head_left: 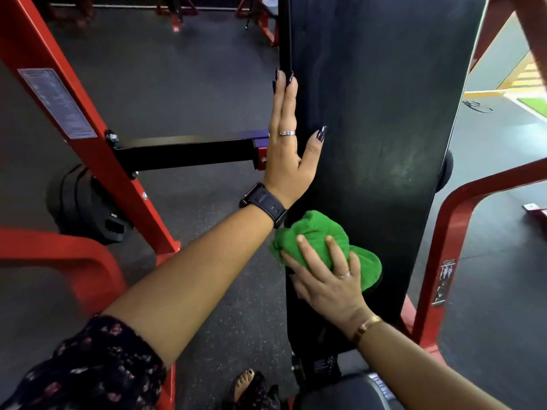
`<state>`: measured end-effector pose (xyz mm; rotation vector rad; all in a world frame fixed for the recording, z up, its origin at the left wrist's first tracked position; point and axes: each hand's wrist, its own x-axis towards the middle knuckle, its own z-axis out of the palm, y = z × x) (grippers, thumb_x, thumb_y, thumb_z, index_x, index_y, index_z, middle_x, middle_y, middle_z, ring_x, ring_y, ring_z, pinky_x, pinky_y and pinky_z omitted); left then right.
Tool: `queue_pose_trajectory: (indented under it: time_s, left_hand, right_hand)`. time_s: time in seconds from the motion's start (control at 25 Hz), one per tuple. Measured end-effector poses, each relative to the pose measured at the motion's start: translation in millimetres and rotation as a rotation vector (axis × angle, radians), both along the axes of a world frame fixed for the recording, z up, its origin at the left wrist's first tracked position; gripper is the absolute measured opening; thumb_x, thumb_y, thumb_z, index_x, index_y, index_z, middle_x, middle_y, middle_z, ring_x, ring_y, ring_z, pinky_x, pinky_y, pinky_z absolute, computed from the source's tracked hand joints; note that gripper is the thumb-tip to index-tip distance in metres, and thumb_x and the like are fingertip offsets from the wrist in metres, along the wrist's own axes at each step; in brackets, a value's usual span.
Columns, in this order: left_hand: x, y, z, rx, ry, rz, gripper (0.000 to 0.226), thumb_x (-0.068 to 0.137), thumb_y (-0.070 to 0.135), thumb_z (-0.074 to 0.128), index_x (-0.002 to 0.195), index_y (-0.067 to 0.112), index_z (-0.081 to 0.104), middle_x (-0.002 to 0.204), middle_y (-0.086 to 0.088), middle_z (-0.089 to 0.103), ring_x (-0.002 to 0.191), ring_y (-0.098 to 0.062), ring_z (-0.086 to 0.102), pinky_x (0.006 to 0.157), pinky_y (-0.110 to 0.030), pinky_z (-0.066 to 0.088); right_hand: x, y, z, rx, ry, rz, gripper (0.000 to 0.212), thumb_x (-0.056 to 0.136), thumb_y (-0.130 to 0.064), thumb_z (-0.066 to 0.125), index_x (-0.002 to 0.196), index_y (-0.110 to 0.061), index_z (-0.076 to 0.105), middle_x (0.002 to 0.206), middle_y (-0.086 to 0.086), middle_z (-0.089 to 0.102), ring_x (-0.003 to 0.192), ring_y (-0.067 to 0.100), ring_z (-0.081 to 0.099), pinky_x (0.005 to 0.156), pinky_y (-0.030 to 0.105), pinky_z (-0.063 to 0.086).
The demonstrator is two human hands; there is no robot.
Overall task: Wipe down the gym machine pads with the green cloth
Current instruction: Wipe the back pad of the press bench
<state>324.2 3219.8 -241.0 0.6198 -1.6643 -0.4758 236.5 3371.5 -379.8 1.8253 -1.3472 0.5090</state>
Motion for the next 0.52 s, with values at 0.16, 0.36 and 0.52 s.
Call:
queue_pose_trajectory:
  time_s: [0.16,0.36,0.52]
  left_hand:
    - [0,1,0,0.012,0.011,-0.005,0.064,0.088,0.003,0.052,0.138,-0.015,0.017,0.148,-0.036,0.008,0.140,-0.024,0.011,0.118,-0.040,0.015]
    - [0,5,-1,0.029,0.042,0.025,0.065,0.089,0.006,0.052,0.139,-0.014,0.016,0.149,-0.034,0.011,0.139,-0.005,0.010,0.118,-0.032,0.014]
    - [1,4,-3,0.011,0.013,0.034,0.065,0.089,0.009,0.051,0.139,-0.014,0.016,0.149,-0.034,0.011,0.139,-0.002,0.008,0.118,-0.031,0.014]
  right_hand:
    - [7,25,-46,0.193,0.338,0.150,0.043,0.085,-0.032,0.048,0.127,-0.026,0.056,0.144,-0.003,0.037,0.122,0.032,0.035,0.078,0.047,0.036]
    - [1,27,-25,0.199,0.316,0.147,0.044,0.086,-0.026,0.046,0.129,-0.028,0.052,0.146,-0.002,0.037,0.124,0.030,0.038,0.078,0.045,0.035]
    - [28,-13,14,0.095,0.156,0.059,0.035,0.086,-0.032,0.051,0.119,-0.021,0.059,0.137,-0.002,0.052,0.124,0.031,0.040,0.080,0.047,0.035]
